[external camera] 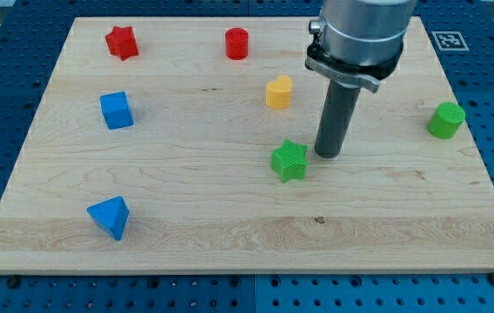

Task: Move green star to the bottom center

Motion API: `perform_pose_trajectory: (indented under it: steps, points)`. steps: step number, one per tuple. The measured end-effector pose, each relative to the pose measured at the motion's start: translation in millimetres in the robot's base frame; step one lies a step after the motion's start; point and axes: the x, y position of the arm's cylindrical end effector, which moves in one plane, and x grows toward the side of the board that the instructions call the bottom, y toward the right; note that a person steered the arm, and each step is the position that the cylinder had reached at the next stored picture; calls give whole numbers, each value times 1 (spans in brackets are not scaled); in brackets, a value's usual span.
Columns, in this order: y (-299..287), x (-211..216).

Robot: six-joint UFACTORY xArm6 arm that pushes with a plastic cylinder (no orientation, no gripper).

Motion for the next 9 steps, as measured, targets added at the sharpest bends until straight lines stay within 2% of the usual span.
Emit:
perform_pose_trajectory:
  steps: [1, 2, 4, 5, 6, 7, 8, 9]
  points:
    - [-19, -12]
    - [-36, -4]
    - [-17, 77]
    - [-14, 62]
    - [-16, 15]
    - [-38, -5]
    - [-60, 12]
    - [-61, 50]
